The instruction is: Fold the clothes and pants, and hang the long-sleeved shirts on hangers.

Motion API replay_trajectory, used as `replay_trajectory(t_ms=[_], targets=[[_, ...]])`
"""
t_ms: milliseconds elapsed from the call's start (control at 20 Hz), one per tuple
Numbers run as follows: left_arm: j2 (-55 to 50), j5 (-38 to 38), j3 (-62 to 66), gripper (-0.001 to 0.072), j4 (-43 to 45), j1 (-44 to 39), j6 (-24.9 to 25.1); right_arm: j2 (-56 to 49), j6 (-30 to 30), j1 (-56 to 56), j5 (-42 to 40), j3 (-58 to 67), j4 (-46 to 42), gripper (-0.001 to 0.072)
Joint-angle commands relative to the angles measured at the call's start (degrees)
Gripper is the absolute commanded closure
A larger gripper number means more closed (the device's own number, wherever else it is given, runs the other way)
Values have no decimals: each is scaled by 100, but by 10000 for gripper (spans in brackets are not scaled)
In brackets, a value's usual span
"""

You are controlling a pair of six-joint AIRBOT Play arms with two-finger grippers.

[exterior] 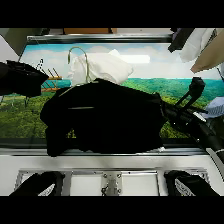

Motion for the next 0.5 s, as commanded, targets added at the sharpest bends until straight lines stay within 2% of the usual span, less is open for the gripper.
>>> replay_trajectory(t_ms=[0, 300, 450], targets=[[382, 619, -820, 692, -28, 72, -11, 0, -44, -168, -160, 369, 146, 692], [673, 1075, -1759, 692, -28, -55, -35, 0, 11, -1731, -179, 1373, 105, 692], [544, 1088, -1685, 692, -26, -52, -33, 68, 179, -2647, -726, 1926, -50, 692]])
